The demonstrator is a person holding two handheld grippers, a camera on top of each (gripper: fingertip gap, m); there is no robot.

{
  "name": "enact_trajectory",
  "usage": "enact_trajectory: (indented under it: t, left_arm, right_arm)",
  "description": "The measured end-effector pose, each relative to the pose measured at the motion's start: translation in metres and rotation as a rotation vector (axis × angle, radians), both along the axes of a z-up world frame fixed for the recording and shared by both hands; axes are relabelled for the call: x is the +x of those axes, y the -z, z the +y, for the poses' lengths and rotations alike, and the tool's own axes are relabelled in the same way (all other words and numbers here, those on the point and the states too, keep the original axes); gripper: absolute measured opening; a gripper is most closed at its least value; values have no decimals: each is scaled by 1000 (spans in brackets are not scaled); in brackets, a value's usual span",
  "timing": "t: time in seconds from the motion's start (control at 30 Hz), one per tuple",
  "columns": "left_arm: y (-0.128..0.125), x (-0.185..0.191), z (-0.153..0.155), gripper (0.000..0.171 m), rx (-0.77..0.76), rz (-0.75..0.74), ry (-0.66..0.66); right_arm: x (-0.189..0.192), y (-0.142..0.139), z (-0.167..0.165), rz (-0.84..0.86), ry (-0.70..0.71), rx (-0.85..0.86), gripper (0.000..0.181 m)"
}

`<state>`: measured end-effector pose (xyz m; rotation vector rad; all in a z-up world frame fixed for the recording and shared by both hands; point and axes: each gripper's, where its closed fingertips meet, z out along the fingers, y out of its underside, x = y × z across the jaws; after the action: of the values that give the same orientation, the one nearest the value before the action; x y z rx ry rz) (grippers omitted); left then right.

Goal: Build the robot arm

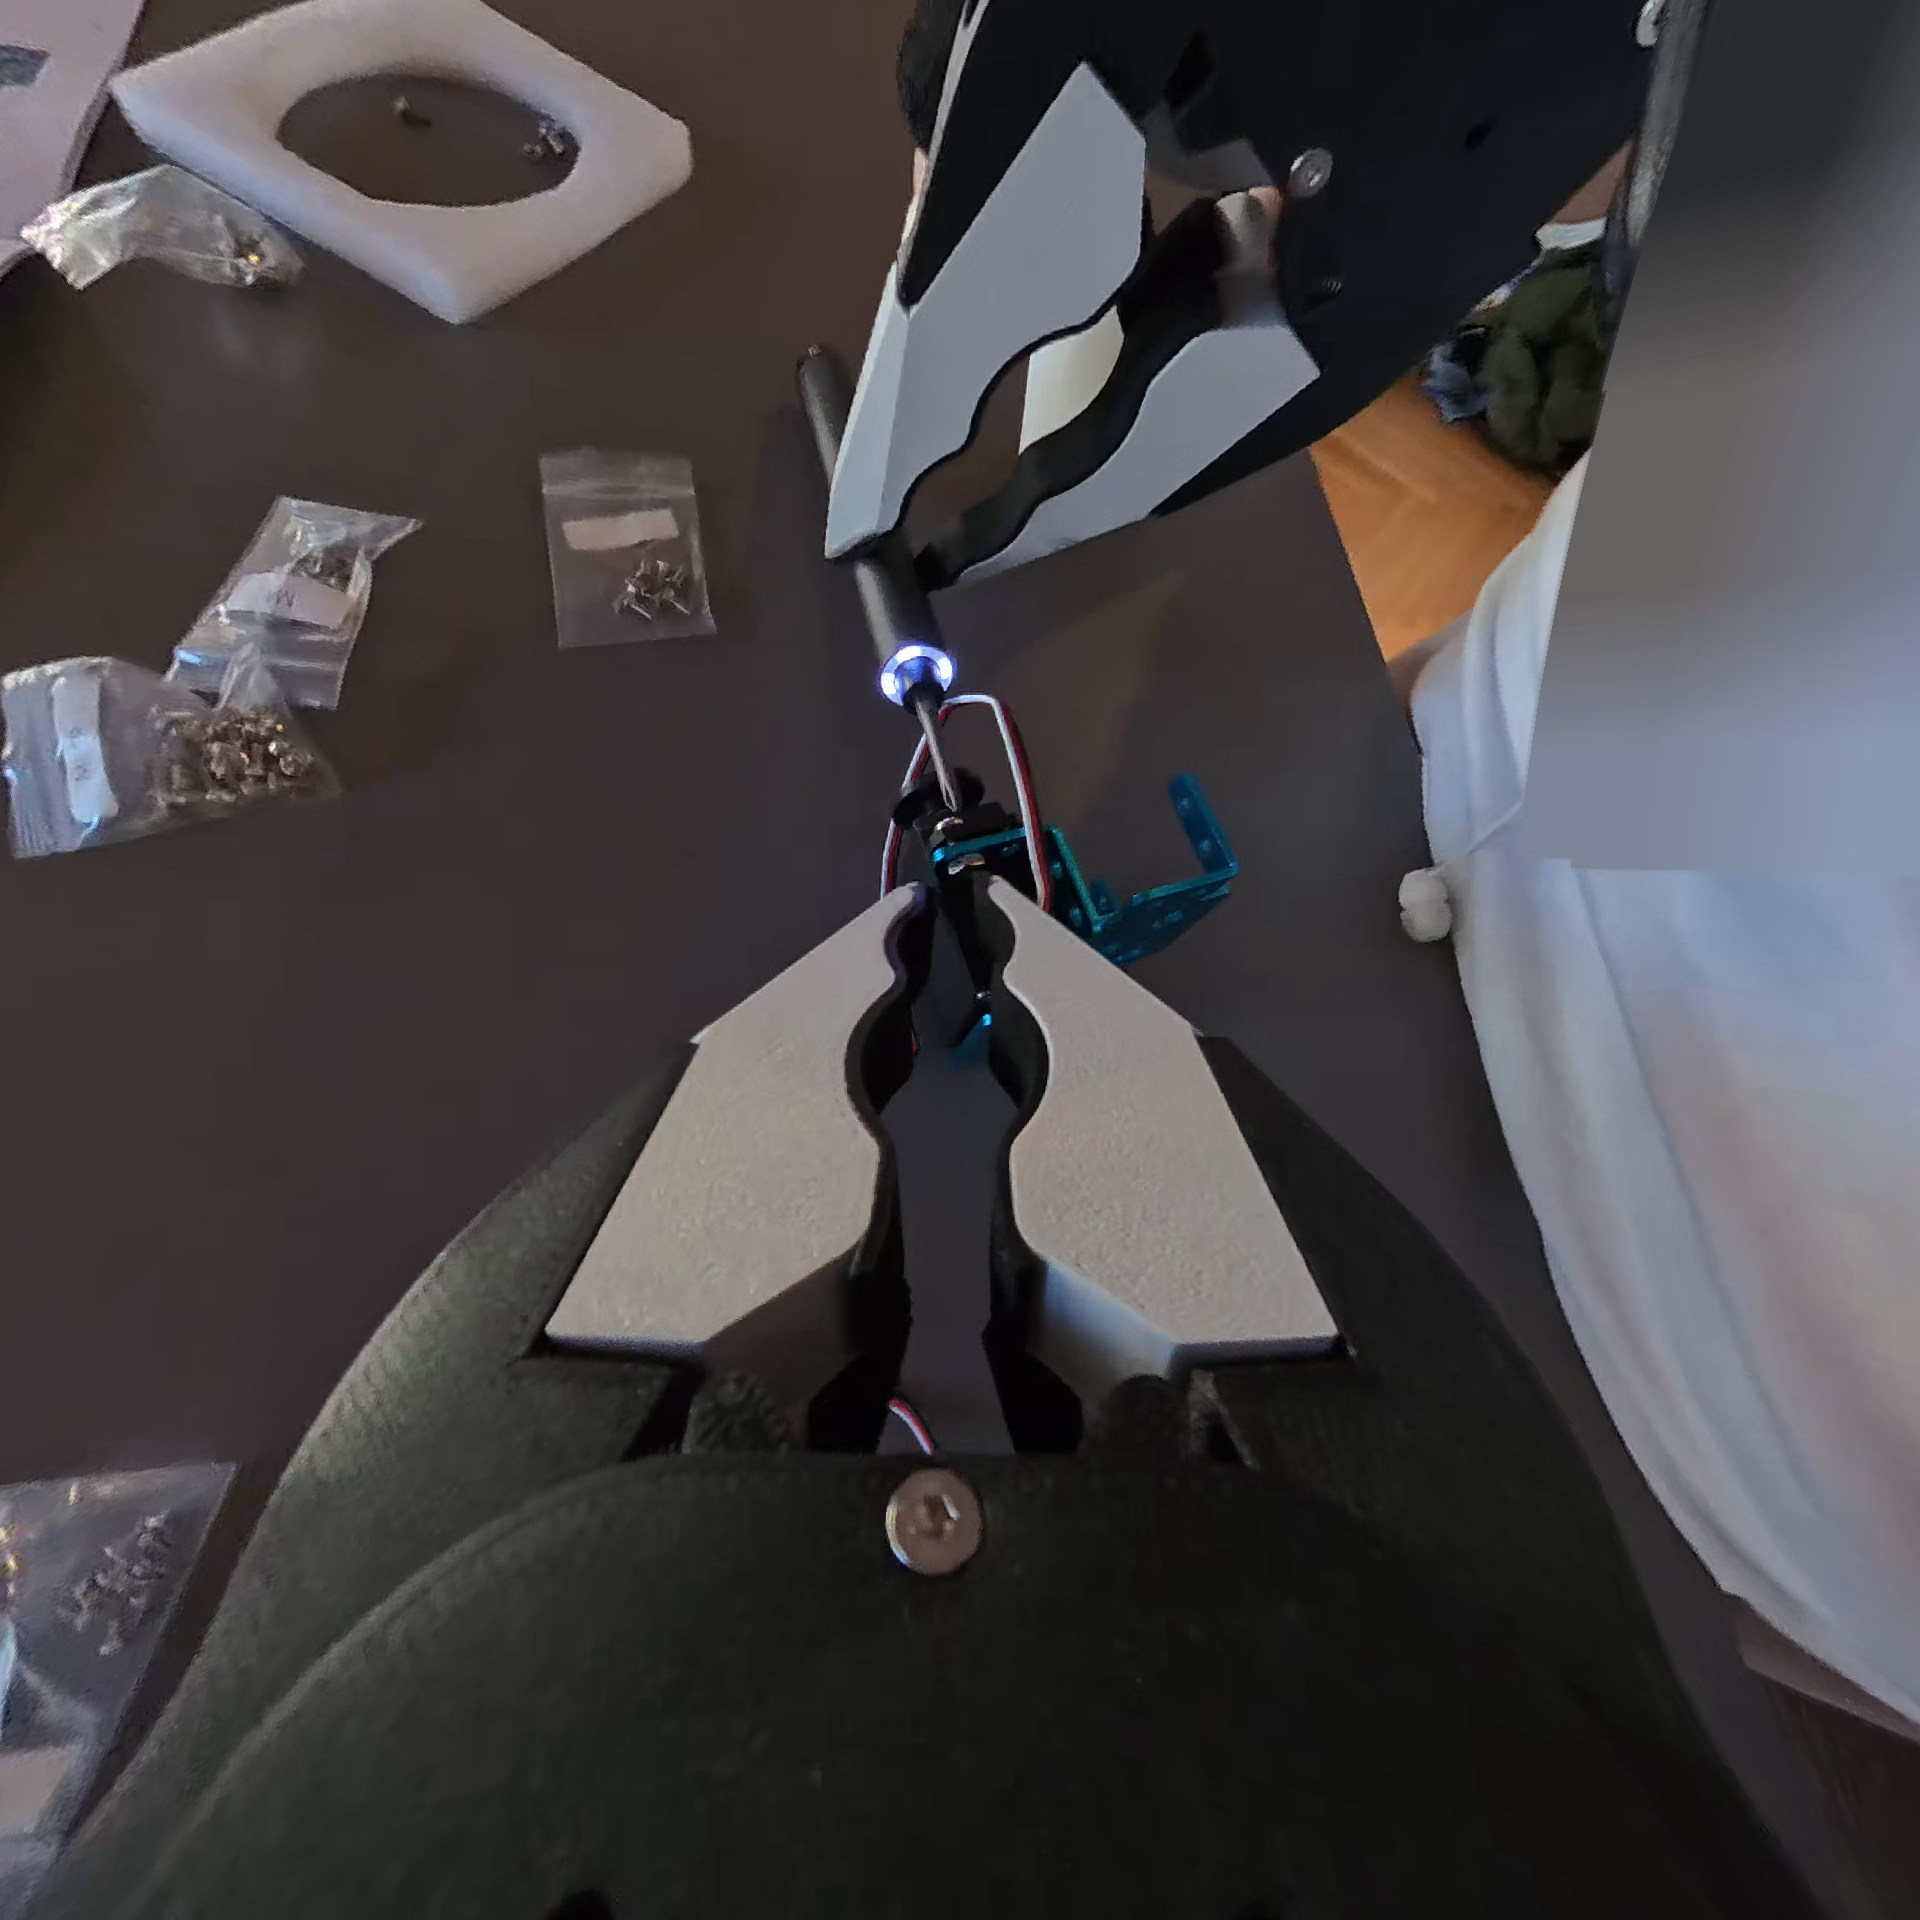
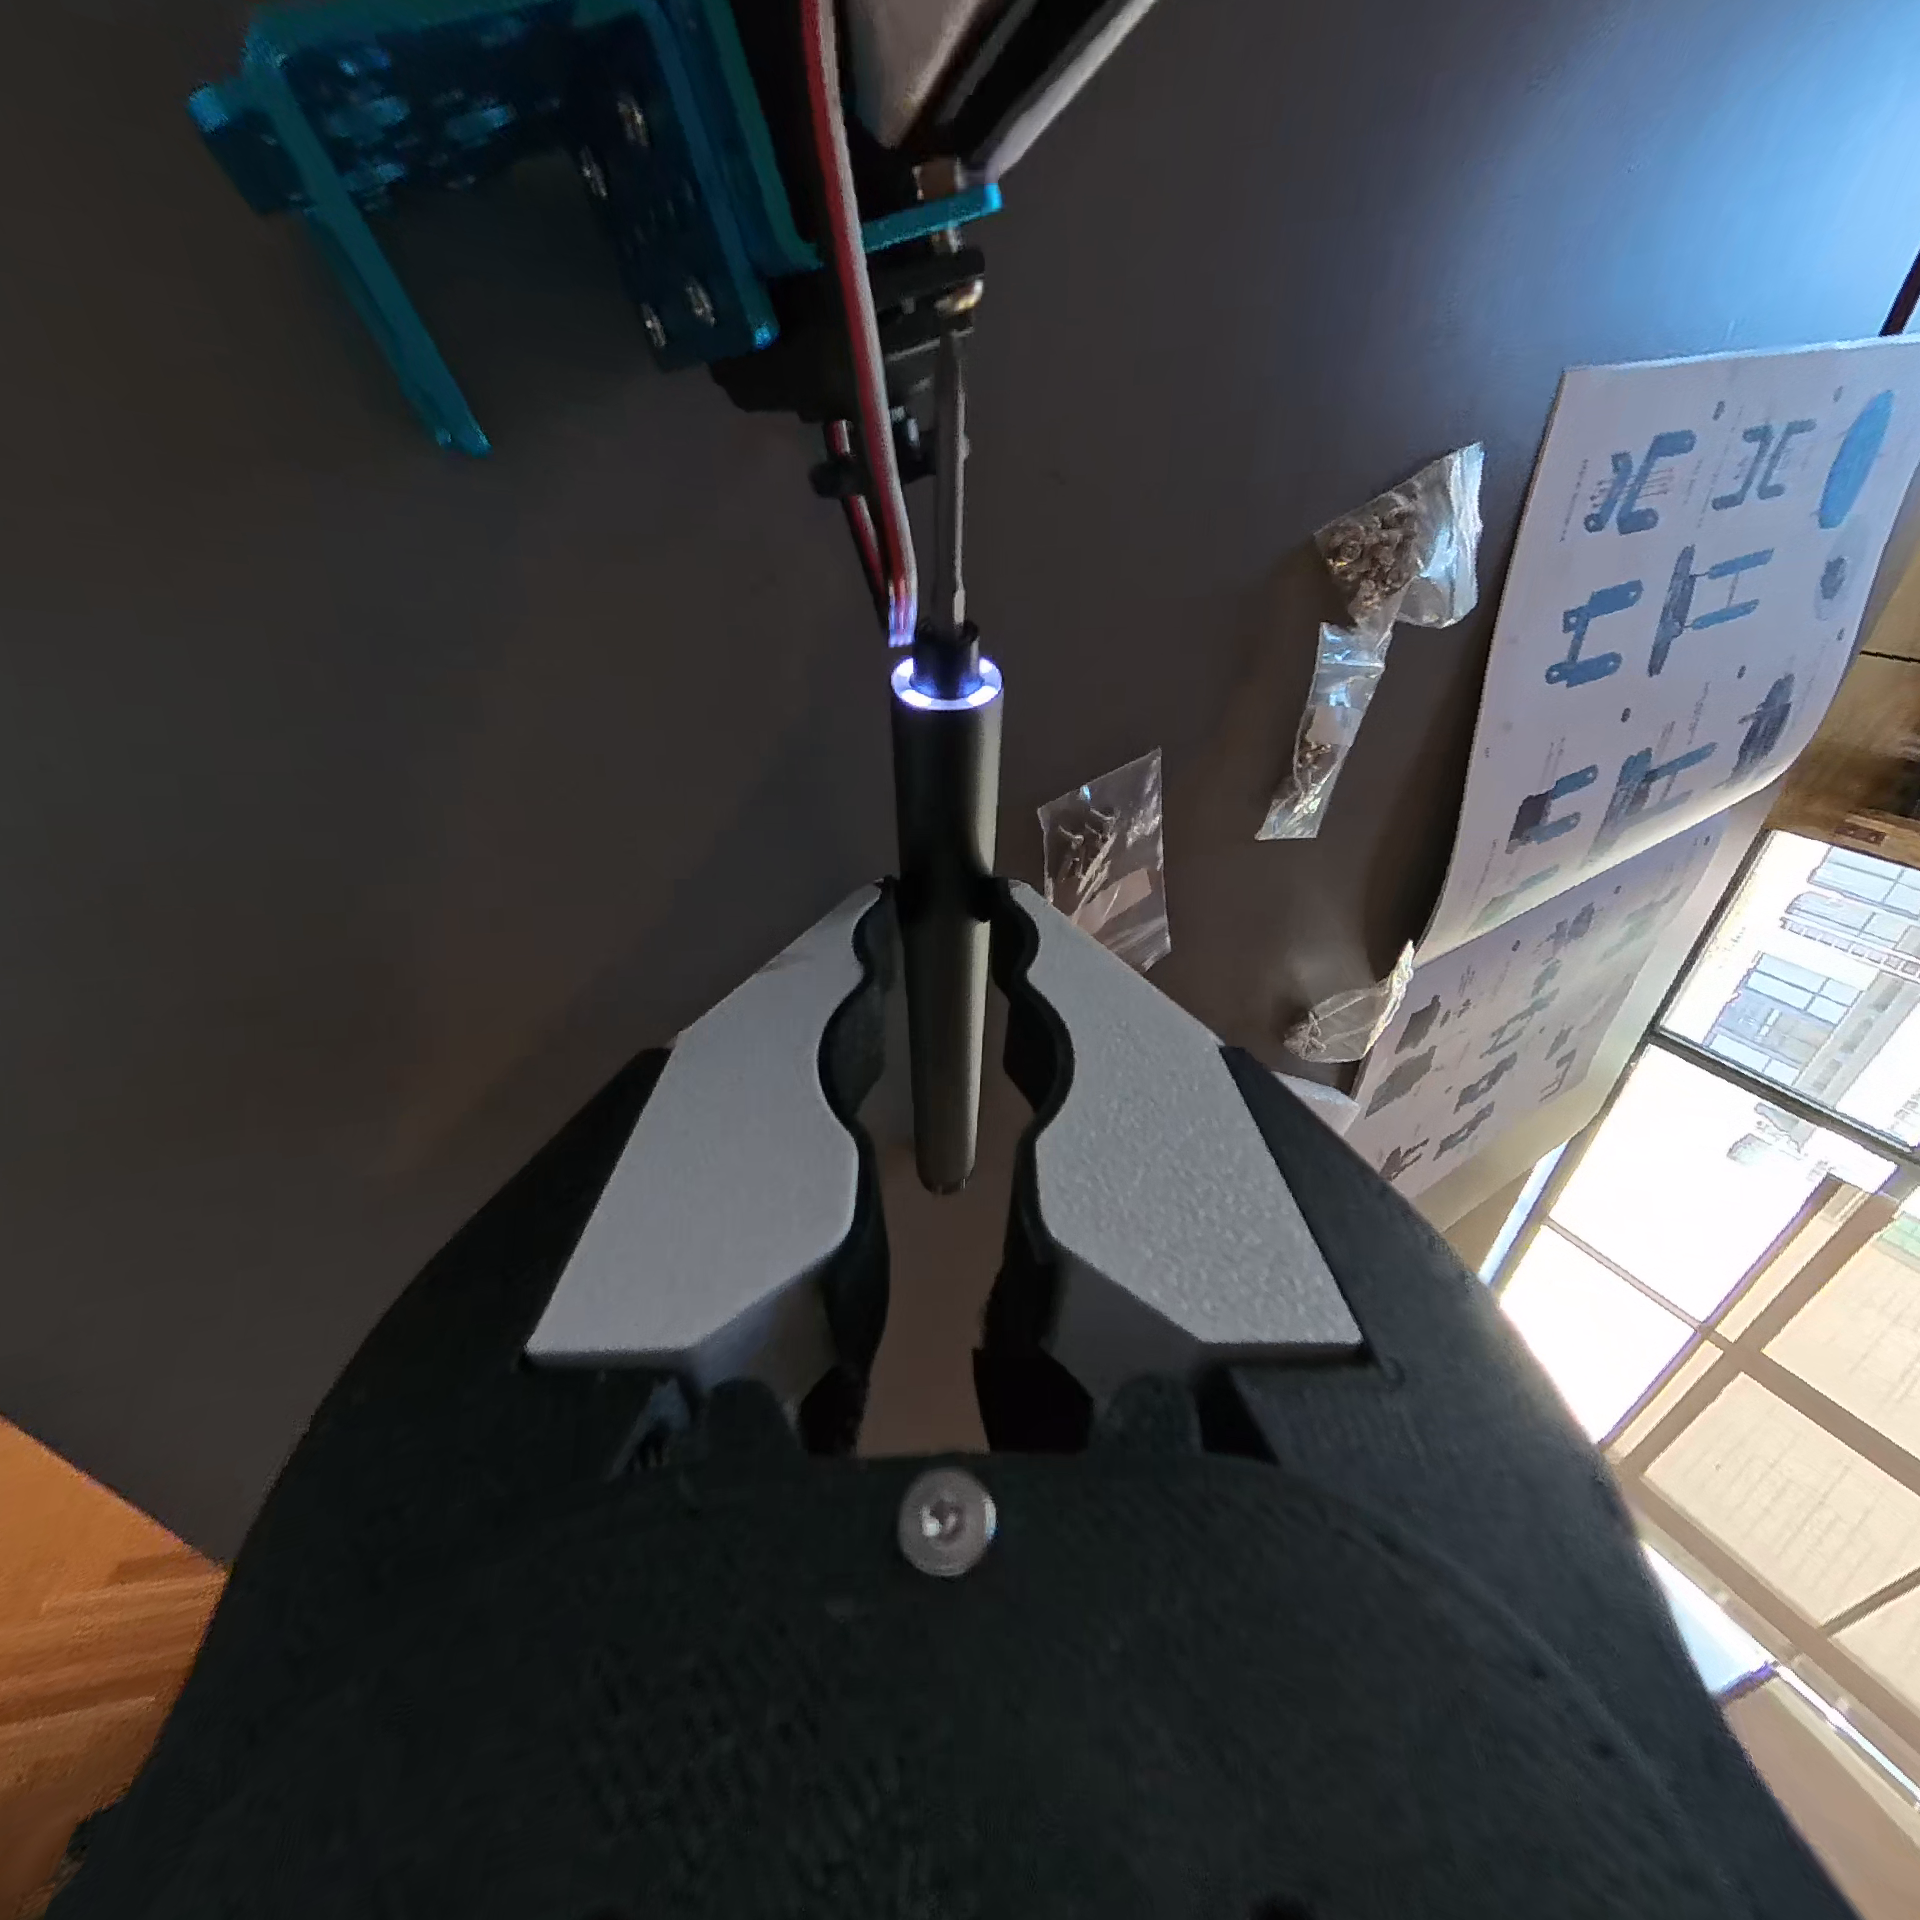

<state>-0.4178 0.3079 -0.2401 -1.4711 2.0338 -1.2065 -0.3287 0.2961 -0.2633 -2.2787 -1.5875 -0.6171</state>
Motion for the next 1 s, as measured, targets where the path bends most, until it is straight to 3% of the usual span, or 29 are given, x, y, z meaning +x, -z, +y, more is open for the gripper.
enact_trajectory:
  t: [0.27, 1.0]
  left_arm:
    - [-1, 2, -1, 7, -3, -4, -59]
    - [-3, 5, -13, 7, 1, -37, -29]
  right_arm:
    - [1, -1, 3, -20, -15, -4, 17]
    - [4, 1, -3, -110, -35, -34, 17]
